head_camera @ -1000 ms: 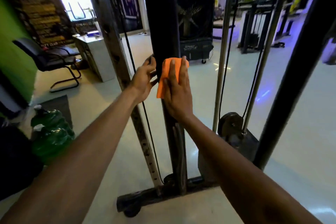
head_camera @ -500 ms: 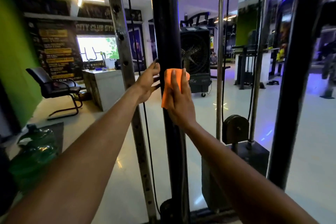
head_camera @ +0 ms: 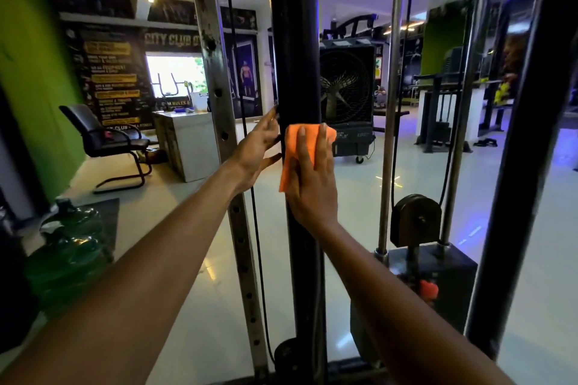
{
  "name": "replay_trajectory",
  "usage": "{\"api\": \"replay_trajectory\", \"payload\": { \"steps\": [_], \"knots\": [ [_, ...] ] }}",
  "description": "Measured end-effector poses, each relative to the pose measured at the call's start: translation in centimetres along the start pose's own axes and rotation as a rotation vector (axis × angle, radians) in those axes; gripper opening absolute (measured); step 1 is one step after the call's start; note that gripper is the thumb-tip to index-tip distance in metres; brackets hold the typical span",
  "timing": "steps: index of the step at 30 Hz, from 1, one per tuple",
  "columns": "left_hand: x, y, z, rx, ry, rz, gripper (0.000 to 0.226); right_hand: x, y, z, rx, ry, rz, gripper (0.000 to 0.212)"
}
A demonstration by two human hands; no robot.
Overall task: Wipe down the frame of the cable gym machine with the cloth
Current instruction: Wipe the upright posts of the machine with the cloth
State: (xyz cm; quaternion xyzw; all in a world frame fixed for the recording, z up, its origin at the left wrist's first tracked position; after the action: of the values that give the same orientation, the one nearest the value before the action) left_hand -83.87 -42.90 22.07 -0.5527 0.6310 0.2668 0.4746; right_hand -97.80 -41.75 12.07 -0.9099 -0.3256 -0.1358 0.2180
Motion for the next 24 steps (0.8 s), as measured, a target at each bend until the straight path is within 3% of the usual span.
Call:
{"api": "replay_trajectory", "payload": {
  "steps": [5, 10, 13, 19, 24],
  "knots": [
    [3.3, 1.2, 1.8, 0.015, -0.053, -0.013, 0.053, -3.9, 2.1, 11.3, 0.164, 0.052, 0.017, 0.098],
    [6.1, 1.9, 2.6, 0.025, -0.088, -0.045, 0.051, -2.5, 2.1, 6.5, 0.062, 0.091, -0.049, 0.077],
    [7.6, 2.3, 2.4, -0.007, -0.074, -0.04, 0.05, -3.5, 2.7, 6.7, 0.05, 0.055, -0.03, 0.075],
    [10.4, 3.0, 2.2, -0.063, -0.058, -0.014, 0.052, -7.5, 4.6, 17.7, 0.183, 0.109, 0.039, 0.088],
    [11.4, 3.2, 1.8, -0.103, -0.017, -0.026, 0.05, -6.2, 5.1, 14.2, 0.093, 0.124, -0.031, 0.08]
  ]
}}
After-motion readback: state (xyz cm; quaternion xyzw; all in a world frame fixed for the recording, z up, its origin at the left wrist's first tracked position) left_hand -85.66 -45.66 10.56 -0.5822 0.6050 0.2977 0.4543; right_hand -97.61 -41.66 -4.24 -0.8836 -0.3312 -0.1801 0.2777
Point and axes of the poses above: each hand's wrist, its own z-axis away from the middle knuckle, its own y-axis out of the palm, x = y × z, the point moved 1 cm from there along -z, towards the middle knuckle, and after that the axes turned 4 degrees about -z, right-handed, at the moved point
